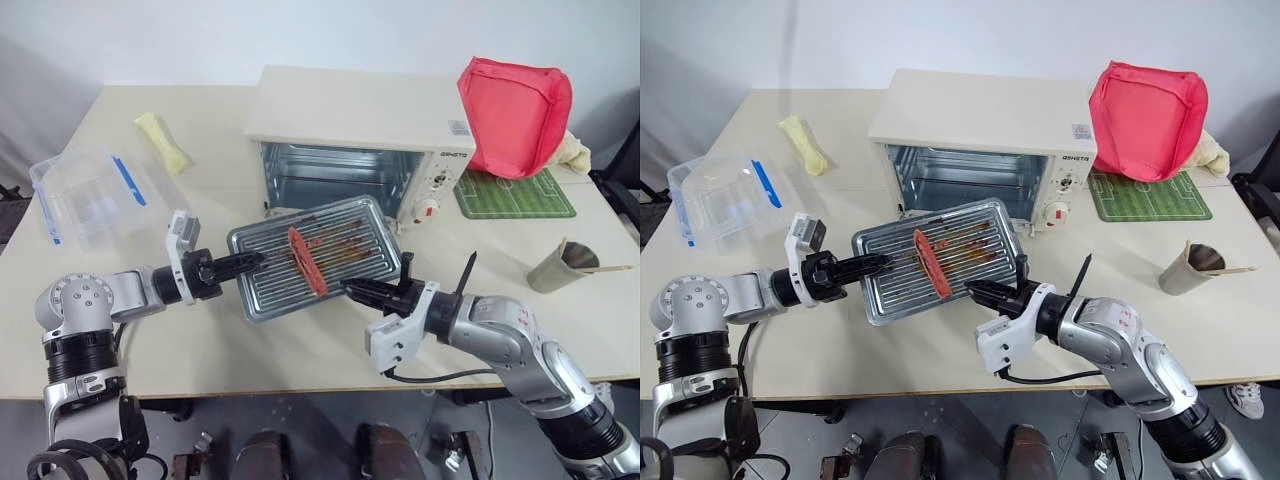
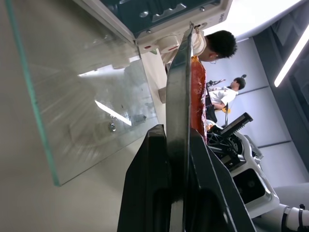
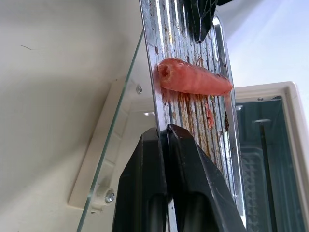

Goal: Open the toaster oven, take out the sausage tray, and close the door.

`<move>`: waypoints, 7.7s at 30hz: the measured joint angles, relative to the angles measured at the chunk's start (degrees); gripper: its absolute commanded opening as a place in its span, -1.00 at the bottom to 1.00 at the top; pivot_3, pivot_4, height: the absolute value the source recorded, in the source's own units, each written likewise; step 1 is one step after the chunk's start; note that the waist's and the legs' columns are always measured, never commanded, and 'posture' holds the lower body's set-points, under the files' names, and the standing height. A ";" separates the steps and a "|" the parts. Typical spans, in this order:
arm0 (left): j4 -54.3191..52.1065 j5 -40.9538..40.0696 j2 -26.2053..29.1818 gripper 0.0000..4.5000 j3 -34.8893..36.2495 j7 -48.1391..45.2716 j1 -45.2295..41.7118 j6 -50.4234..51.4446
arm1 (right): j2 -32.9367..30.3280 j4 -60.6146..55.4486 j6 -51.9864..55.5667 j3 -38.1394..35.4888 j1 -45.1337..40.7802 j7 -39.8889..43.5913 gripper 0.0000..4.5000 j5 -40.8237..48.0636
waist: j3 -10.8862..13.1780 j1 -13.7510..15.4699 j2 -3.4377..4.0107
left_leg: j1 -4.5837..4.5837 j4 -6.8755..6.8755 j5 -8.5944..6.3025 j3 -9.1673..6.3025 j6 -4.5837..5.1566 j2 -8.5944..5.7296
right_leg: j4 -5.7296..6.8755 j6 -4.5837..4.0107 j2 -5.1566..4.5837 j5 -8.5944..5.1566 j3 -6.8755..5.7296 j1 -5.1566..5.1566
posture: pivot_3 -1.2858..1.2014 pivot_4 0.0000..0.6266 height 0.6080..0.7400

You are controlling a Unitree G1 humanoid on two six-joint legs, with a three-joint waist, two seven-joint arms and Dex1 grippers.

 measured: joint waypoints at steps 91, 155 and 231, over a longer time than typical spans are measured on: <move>-27.55 -54.36 -16.42 -1.00 25.30 46.68 48.25 -35.82 | -7.12 32.18 33.21 -24.18 -8.18 39.82 0.99 63.45 | 0.00 1.50 -0.11 | 0.22 -0.08 -0.10 0.55 0.19 -0.01 | -0.49 -0.08 -0.01 -0.03 0.71 0.08 | 0.03 -0.52 1.00; -21.46 -54.44 -14.49 -1.00 22.02 46.99 45.06 -29.91 | 9.73 68.26 18.73 -22.13 -40.01 36.70 -0.99 52.40 | 0.03 0.32 -0.06 | 0.24 -0.12 -0.13 0.70 0.14 0.08 | -0.38 -0.07 0.02 -0.03 0.82 -0.04 | 0.03 -0.52 1.00; 43.74 30.77 0.09 0.97 -32.53 -29.30 -29.07 -24.97 | -12.53 29.95 21.75 -36.25 8.39 44.97 1.00 62.79 | 0.09 1.51 -0.03 | 0.13 -0.15 0.07 0.98 0.19 -0.12 | -0.30 -0.01 0.06 0.00 0.71 -0.07 | 0.03 -0.52 1.00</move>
